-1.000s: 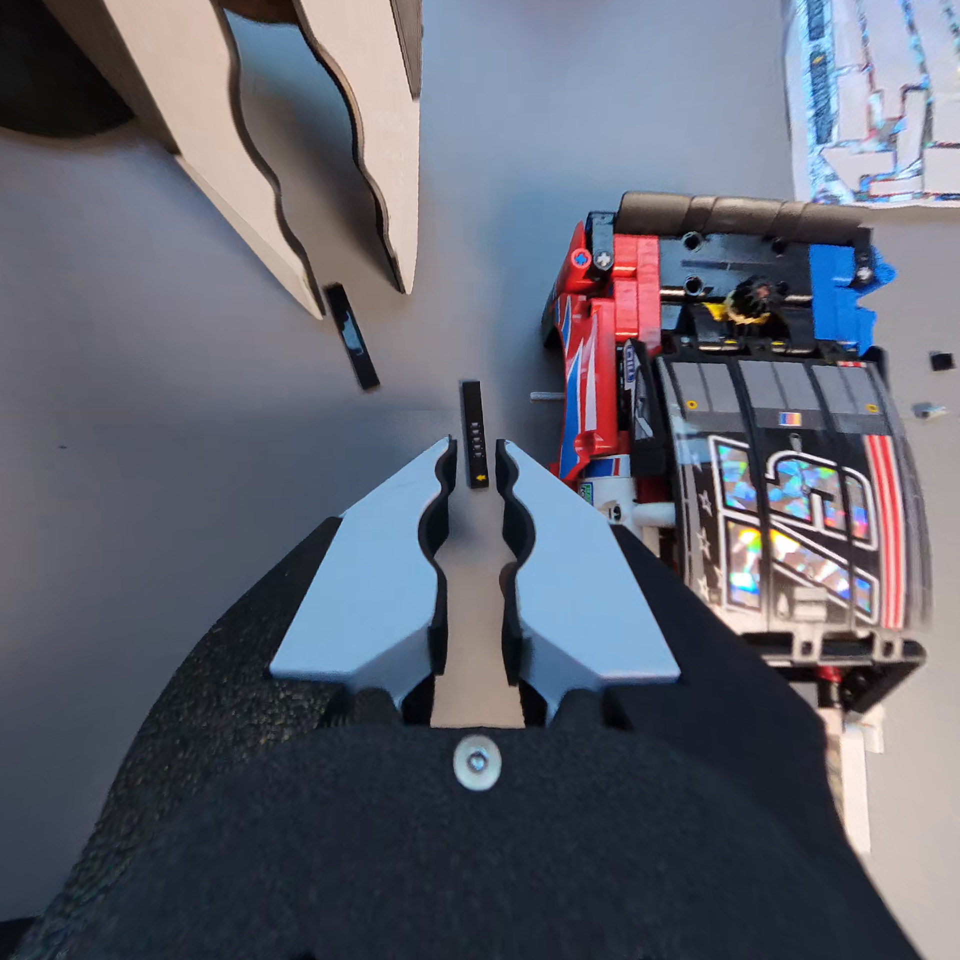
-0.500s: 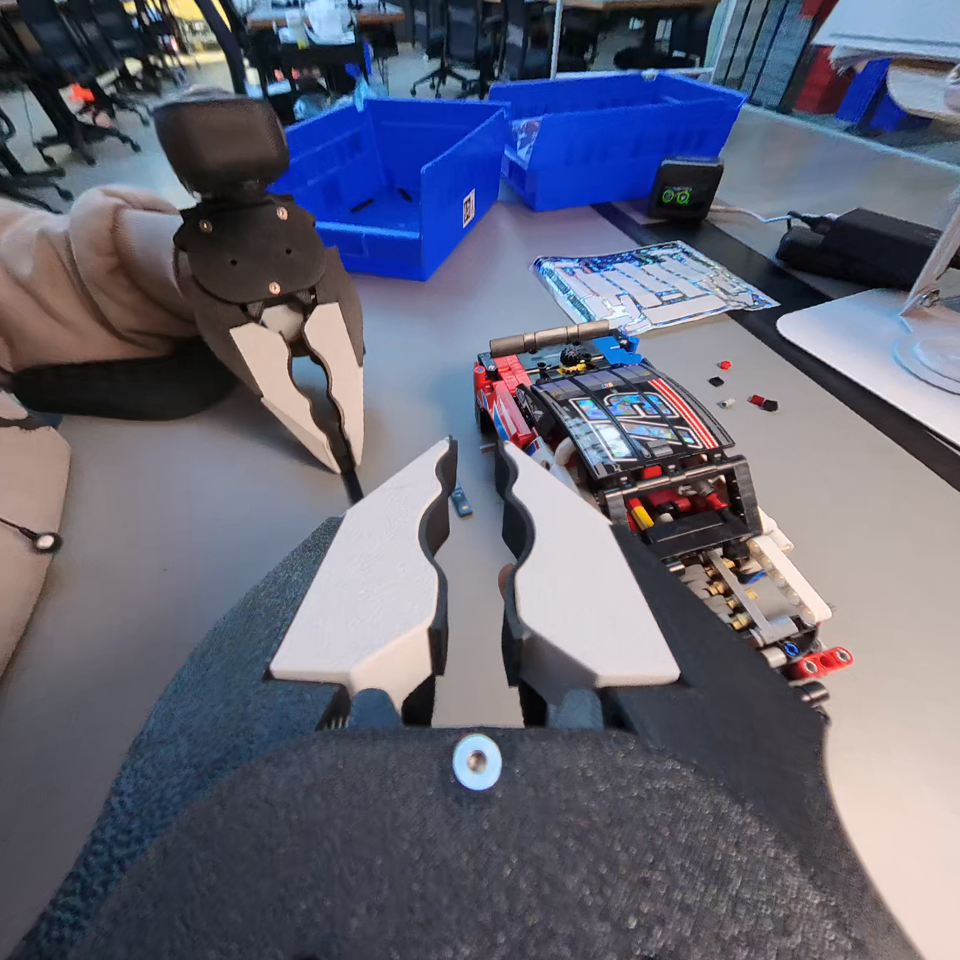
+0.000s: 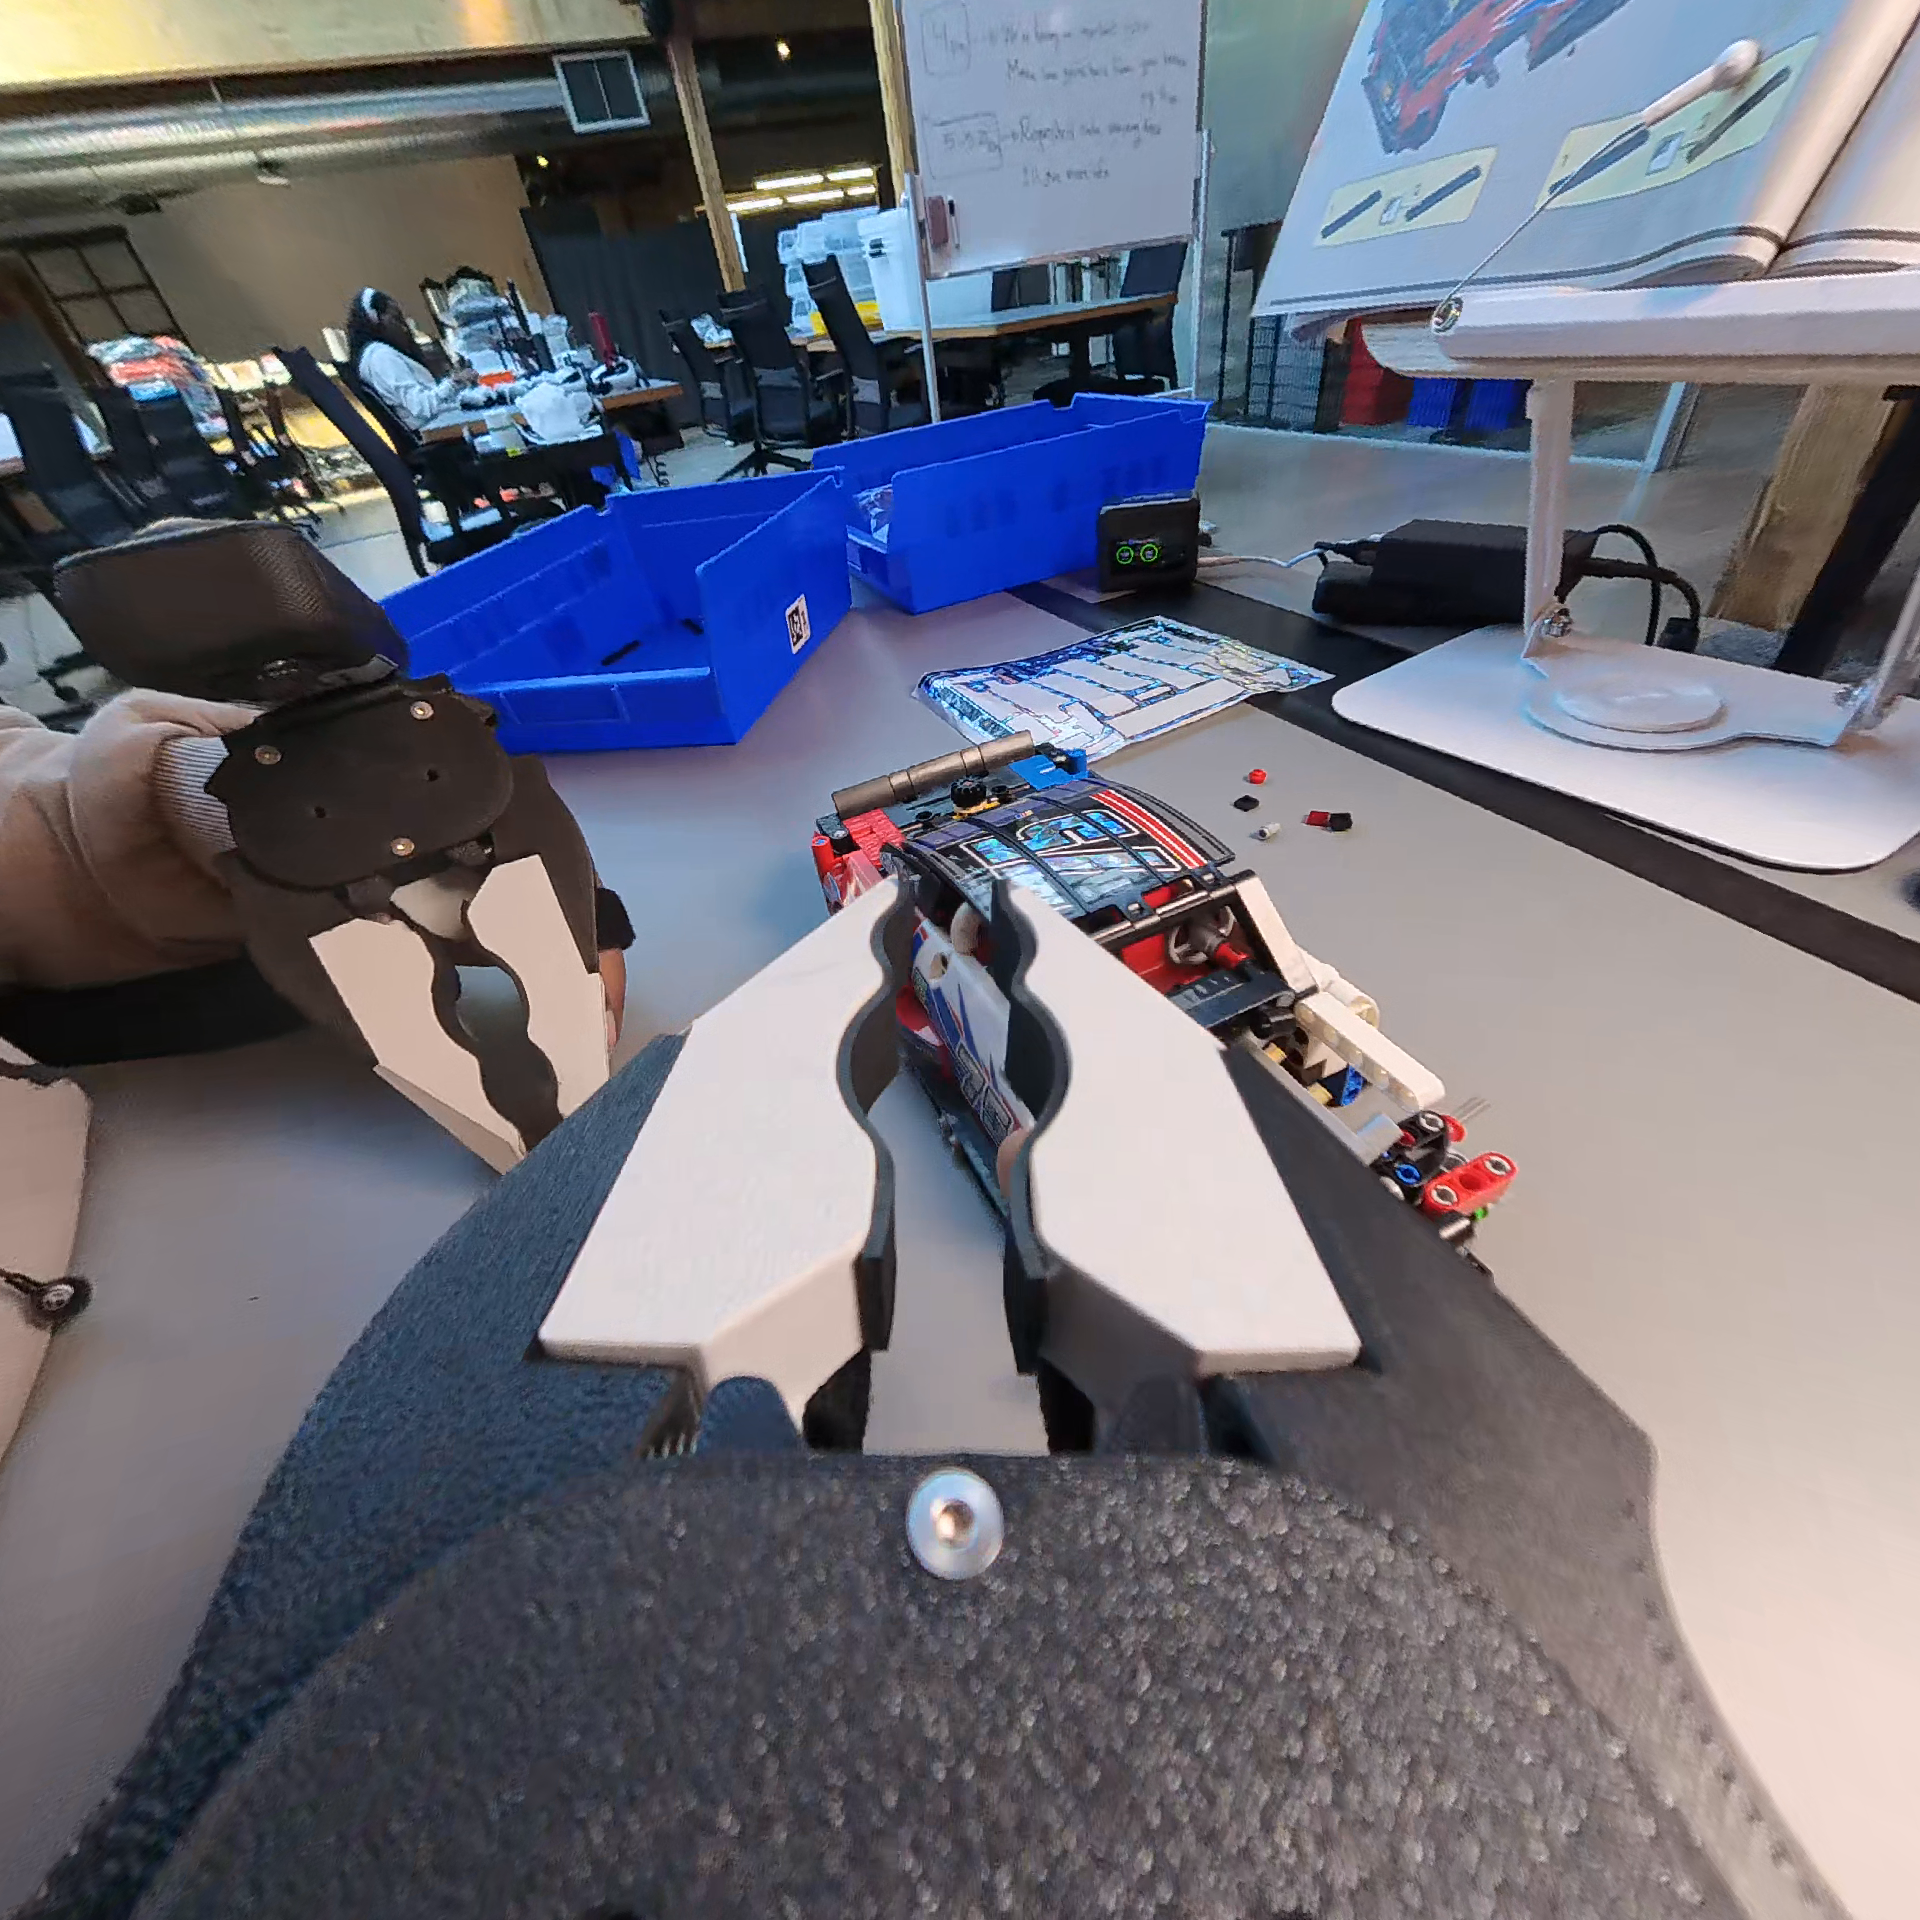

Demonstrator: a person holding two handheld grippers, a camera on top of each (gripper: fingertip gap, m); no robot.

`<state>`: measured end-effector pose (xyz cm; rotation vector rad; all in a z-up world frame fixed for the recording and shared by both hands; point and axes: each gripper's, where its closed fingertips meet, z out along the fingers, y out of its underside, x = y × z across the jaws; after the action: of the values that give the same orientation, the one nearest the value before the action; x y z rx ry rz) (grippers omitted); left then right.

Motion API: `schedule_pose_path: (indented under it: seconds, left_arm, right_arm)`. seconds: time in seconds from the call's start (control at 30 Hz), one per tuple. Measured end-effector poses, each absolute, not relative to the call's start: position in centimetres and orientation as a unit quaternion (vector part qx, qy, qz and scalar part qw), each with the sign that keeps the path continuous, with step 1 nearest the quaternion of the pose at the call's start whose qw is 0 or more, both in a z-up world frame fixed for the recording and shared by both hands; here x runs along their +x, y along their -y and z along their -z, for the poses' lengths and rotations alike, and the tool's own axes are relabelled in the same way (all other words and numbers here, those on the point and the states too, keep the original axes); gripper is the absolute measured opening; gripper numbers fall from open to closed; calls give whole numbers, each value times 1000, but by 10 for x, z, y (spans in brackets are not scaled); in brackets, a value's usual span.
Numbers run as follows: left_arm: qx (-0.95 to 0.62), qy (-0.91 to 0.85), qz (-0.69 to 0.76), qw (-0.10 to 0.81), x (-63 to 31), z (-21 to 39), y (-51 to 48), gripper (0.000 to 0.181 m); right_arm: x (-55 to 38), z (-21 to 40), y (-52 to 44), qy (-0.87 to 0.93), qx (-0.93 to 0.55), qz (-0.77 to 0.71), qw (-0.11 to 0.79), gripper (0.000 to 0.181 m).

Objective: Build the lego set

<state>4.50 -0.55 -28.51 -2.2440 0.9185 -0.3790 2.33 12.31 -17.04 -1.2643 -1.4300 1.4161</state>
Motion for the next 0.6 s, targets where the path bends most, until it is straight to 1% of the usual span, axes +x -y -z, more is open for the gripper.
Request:
schedule_pose_path:
  seconds: [0.03,0.6]
  left_arm:
    - [-860,-352,146,338,45,285,6,6]
    - [-858,-355,136,346,45,285,6,6]
  right_arm:
    - [23,171,-125,554,-496,-555,372,11]
    - [18,181,-122,566,-497,-541,375,12]
